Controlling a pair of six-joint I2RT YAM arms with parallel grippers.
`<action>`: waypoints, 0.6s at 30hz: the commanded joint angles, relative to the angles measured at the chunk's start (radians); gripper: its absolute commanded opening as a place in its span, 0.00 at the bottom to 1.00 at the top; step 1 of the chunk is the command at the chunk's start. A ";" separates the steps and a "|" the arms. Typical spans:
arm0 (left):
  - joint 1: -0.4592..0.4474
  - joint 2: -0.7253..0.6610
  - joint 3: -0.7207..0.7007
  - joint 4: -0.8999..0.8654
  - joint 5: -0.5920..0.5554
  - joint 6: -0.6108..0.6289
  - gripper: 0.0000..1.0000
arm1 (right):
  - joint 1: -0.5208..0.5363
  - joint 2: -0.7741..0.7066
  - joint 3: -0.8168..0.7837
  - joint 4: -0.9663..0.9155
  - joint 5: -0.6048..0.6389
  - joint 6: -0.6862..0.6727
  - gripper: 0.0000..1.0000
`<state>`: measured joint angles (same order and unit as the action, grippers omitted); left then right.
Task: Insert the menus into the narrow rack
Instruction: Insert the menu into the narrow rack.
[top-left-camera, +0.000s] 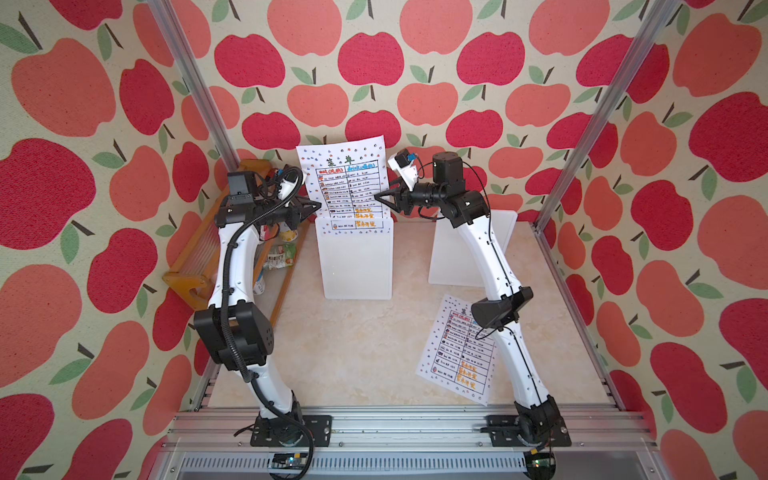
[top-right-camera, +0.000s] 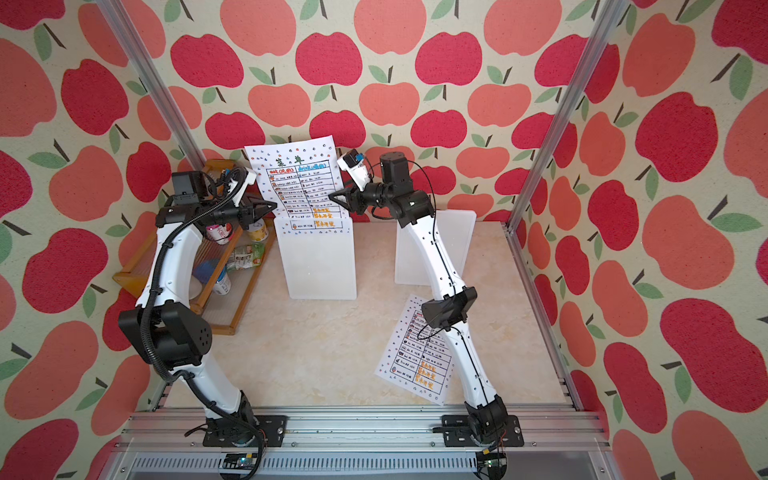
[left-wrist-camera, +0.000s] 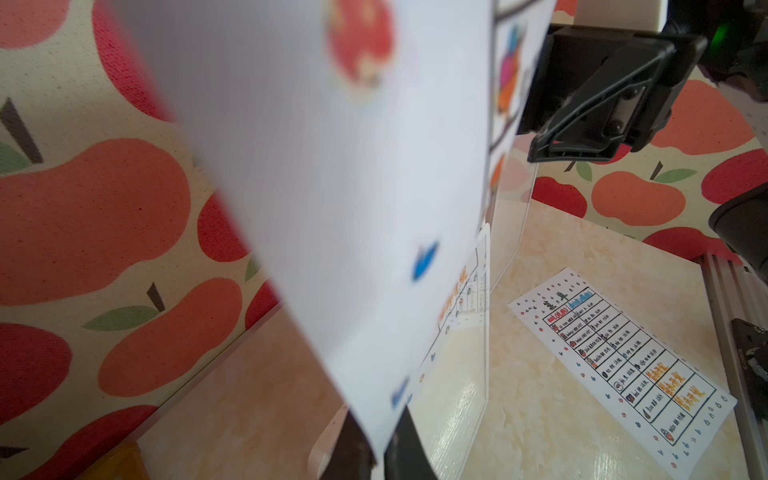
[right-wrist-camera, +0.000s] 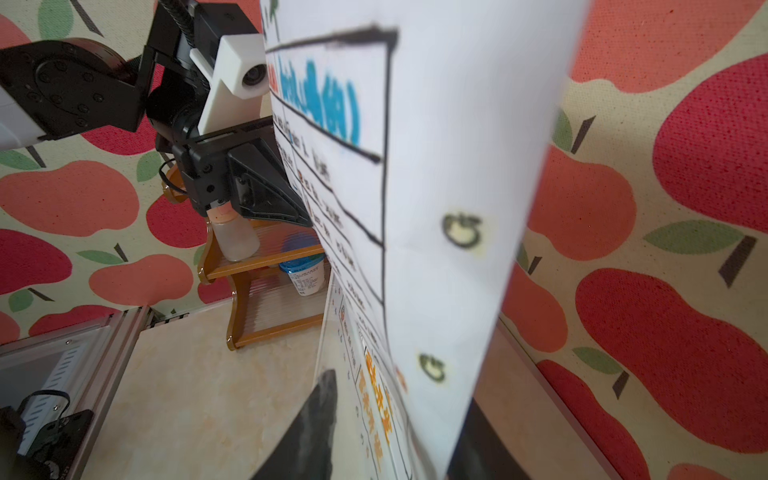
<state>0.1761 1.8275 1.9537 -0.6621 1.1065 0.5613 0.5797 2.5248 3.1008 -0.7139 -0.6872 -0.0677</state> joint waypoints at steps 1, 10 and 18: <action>0.005 -0.002 -0.009 -0.022 0.021 0.029 0.11 | -0.005 0.028 0.017 0.085 -0.009 0.040 0.31; 0.026 0.003 0.014 0.071 0.085 -0.055 0.26 | -0.006 0.032 0.020 0.057 -0.018 0.029 0.04; 0.024 0.046 0.072 0.061 0.120 -0.068 0.27 | -0.018 0.040 0.033 0.010 -0.028 0.026 0.00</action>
<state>0.1986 1.8492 1.9938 -0.6147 1.1717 0.5060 0.5694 2.5389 3.1046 -0.6716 -0.6945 -0.0433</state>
